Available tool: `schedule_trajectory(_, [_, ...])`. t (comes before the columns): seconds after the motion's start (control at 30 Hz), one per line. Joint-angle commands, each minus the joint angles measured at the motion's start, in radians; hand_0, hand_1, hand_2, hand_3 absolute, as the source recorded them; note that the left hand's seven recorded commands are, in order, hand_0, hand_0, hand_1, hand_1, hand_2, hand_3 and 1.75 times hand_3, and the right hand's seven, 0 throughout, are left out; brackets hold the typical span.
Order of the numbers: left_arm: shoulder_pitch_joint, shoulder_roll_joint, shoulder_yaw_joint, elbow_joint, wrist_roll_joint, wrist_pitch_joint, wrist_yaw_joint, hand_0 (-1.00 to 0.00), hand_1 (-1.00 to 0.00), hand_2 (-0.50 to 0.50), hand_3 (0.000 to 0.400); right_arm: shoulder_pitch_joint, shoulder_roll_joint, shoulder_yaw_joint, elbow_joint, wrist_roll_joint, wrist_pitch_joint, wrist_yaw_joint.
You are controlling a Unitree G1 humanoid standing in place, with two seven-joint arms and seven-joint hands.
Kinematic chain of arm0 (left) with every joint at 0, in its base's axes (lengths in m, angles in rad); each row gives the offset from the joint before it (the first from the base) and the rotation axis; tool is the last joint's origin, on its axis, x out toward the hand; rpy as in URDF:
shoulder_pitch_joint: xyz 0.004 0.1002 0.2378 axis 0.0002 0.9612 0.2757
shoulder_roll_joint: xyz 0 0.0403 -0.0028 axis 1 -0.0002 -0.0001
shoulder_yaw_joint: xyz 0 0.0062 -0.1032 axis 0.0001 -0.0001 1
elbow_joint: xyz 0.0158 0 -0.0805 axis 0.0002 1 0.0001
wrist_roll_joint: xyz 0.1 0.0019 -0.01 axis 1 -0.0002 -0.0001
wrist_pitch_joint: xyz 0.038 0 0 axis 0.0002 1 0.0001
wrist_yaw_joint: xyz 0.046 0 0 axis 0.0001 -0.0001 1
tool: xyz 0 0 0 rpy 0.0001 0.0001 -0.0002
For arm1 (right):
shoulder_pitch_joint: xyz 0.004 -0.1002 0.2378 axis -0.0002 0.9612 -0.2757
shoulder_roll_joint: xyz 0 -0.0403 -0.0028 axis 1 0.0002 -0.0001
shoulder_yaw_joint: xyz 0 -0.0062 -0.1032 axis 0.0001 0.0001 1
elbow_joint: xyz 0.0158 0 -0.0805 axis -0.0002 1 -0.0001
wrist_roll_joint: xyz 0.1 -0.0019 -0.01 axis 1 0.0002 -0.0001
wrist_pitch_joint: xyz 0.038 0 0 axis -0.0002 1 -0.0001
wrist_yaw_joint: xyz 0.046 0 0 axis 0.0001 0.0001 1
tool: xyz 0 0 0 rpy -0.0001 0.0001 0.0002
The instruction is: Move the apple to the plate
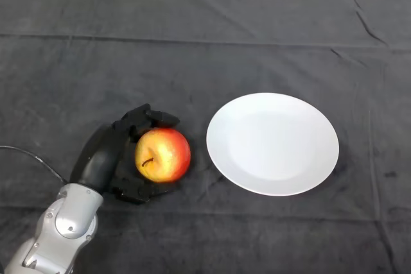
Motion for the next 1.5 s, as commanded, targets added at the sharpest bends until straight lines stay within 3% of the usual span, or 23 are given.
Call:
schedule_trajectory(0.03, [-0.045,0.025,-0.018,0.036,0.002,-0.022,-0.016,-1.00,-1.00,0.00,0.400,-0.002,-0.022,-0.0177,-0.004,-0.0088,0.004,-0.0017])
schedule_trajectory(0.73, [-0.043,0.064,0.045,-0.154,-0.008,0.057,-0.012,-1.00,-1.00,0.00,0.400,-0.002,-0.021,-0.0174,-0.005,-0.0088,0.003,-0.0023])
schedule_trajectory(1.1, [-0.075,0.017,0.030,-0.176,0.025,0.090,0.039,-1.00,-1.00,0.00,0.400,-0.001,-0.020,-0.0171,-0.007,-0.0089,0.003,-0.0030])
schedule_trajectory(1.5, [-0.125,-0.020,-0.020,-0.163,0.034,0.107,0.049,-1.00,-1.00,0.00,0.400,-0.001,-0.020,-0.0169,-0.008,-0.0087,0.003,-0.0035])
